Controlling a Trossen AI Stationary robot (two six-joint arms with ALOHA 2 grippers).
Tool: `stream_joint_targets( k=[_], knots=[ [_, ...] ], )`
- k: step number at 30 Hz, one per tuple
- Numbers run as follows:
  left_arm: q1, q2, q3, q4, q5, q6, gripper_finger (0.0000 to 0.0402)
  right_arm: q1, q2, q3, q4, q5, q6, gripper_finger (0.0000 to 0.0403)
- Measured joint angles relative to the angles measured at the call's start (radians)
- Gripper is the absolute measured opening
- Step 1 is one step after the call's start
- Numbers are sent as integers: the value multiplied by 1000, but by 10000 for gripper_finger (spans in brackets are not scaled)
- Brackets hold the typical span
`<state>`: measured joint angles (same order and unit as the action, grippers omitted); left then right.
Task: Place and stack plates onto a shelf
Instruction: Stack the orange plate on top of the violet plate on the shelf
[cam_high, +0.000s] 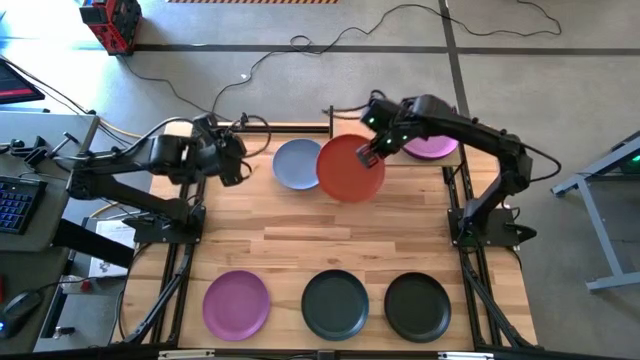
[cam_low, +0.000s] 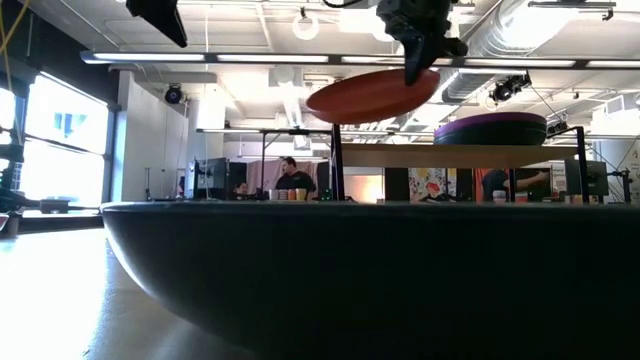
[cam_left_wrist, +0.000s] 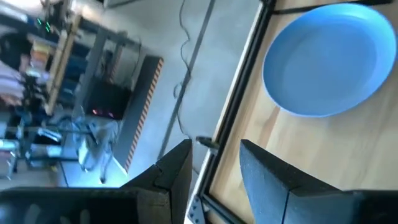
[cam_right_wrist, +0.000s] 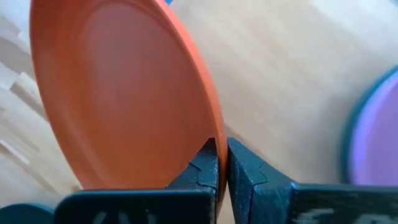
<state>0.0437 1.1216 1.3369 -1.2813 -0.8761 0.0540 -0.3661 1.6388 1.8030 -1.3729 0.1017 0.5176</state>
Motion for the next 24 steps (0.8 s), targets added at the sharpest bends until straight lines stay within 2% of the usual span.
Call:
stream_joint_targets(
  k=[13, 18, 24],
  knots=[
    [222, -7, 0, -1, 49, -27, 124, -233, -135, -24, -48, -9, -135, 0],
    [282, -6, 0, -1, 113, -53, 124, -343, -251, -143, -12, -73, -126, 0],
    [339, -6, 0, 5, 116, -53, 124, -471, -448, -325, 75, -110, -16, 0]
  ],
)
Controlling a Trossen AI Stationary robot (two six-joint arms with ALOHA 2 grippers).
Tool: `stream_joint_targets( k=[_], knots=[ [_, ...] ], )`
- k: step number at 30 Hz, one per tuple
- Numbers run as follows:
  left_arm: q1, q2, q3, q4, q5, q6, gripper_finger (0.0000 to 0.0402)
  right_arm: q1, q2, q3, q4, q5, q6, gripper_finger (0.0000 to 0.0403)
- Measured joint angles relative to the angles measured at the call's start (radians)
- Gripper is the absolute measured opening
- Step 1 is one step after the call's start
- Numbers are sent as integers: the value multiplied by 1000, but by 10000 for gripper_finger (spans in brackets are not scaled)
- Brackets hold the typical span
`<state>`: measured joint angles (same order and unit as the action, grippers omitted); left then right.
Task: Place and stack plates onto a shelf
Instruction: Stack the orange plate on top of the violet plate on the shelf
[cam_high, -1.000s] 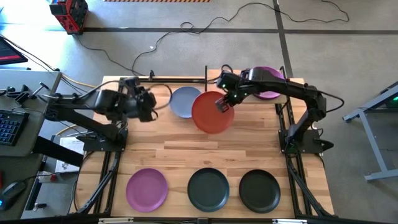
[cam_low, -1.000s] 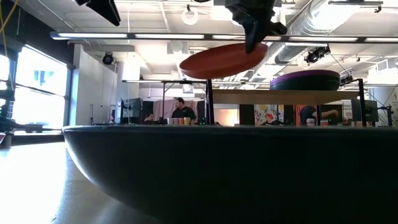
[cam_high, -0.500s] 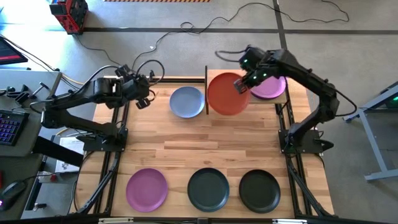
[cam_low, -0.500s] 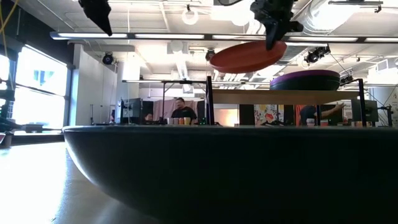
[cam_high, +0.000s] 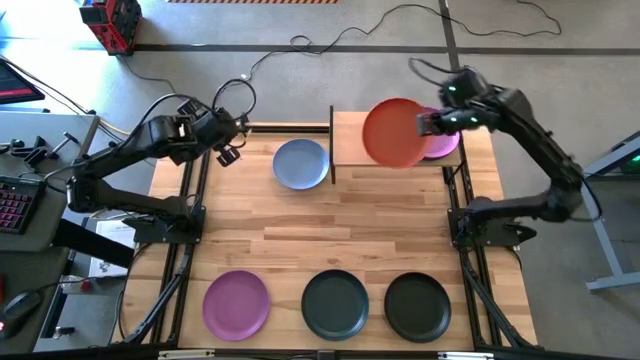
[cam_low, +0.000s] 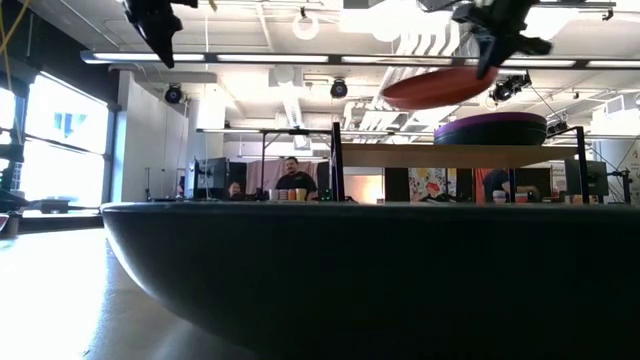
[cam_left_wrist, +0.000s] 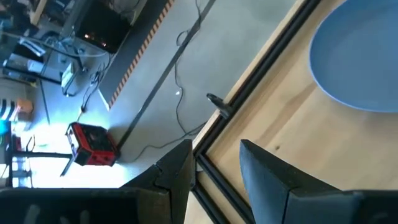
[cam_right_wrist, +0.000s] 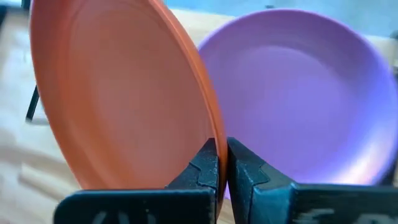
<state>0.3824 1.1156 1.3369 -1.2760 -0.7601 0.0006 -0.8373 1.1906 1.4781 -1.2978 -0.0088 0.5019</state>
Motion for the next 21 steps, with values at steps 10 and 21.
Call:
stream_joint_targets(
  k=[10, 21],
  knots=[
    [88, 0, 0, 77, 0, 62, 124, -186, -237, -166, 66, 6, 141, 0],
    [145, 0, 0, 109, 76, 94, 124, -256, -336, -344, 137, 65, 421, 0]
  ],
)
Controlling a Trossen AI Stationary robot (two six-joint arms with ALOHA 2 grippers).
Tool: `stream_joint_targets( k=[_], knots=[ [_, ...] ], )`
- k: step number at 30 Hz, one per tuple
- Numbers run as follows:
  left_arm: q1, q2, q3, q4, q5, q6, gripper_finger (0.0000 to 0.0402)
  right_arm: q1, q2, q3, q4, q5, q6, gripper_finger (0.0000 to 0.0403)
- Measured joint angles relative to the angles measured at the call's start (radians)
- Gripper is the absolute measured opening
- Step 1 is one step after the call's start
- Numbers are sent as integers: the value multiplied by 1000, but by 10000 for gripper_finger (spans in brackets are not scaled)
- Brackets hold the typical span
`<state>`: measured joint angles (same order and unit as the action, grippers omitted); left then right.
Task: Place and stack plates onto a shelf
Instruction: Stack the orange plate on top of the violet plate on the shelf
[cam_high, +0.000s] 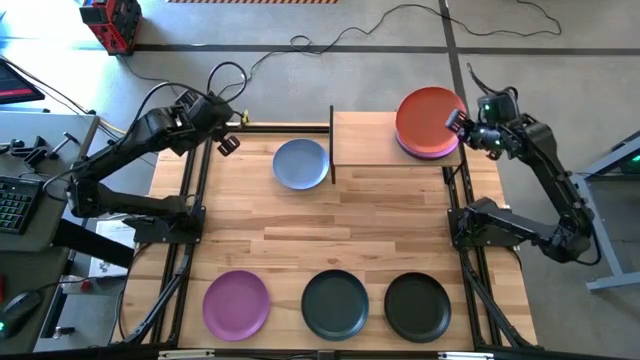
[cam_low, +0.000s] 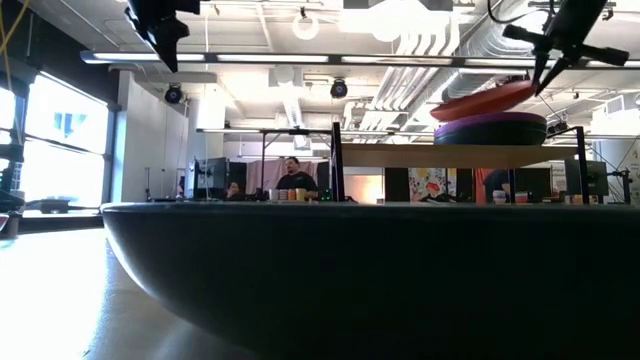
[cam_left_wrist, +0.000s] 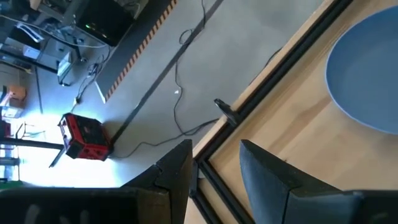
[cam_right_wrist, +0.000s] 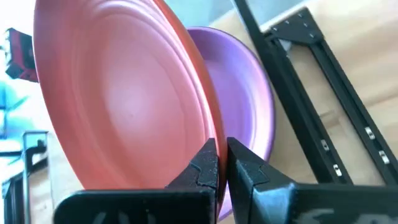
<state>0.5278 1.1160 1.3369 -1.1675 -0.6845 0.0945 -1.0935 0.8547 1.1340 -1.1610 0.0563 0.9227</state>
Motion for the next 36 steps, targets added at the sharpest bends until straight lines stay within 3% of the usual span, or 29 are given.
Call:
stream_joint_targets(
  k=[13, 36],
  knots=[
    [38, 0, 0, 14, 10, 60, 124, 0, 32, -5, -31, 90, 107, 0],
    [107, 0, 0, 22, 57, 118, 124, 62, 123, -4, -31, 89, 147, 0]
  ],
)
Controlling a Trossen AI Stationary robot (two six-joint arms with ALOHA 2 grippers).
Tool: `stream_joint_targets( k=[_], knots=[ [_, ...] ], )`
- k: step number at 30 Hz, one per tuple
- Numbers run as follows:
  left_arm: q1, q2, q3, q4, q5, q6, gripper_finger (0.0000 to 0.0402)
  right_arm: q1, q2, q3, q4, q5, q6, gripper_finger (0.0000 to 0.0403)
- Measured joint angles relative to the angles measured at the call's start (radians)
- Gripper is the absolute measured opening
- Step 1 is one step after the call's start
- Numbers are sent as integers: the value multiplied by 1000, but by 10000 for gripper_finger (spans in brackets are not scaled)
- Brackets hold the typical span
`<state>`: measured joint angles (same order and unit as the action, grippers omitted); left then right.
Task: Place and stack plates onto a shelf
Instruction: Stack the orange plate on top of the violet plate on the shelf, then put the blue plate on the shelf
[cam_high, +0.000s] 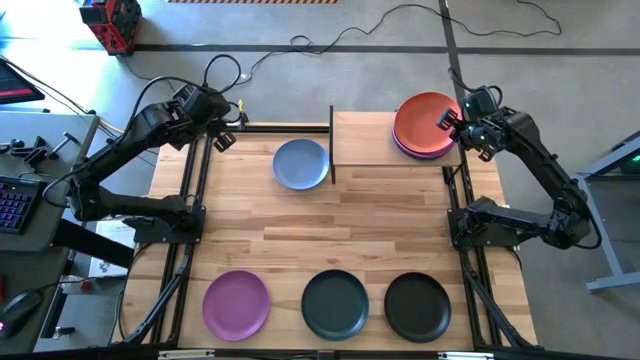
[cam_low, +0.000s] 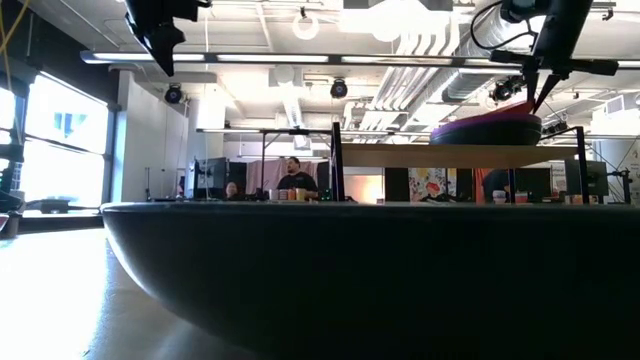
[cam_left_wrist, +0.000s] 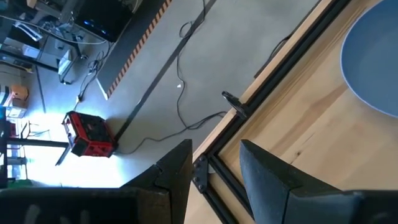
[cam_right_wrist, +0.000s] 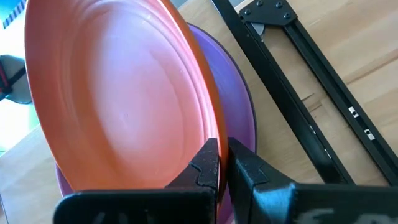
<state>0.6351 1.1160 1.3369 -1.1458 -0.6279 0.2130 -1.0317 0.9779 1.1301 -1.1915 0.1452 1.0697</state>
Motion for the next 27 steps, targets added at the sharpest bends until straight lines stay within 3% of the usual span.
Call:
stream_joint_targets(
  k=[5, 16, 27],
  knots=[
    [3, 0, 0, 0, 15, 1, 124, 0, 0, 0, -1, -1, -21, 13],
    [3, 0, 0, 0, 51, 1, 124, 0, -10, 0, -2, -14, -57, 84],
    [3, 0, 0, 68, 50, 0, 124, -2, -97, 0, -84, -43, -112, 94]
  ],
)
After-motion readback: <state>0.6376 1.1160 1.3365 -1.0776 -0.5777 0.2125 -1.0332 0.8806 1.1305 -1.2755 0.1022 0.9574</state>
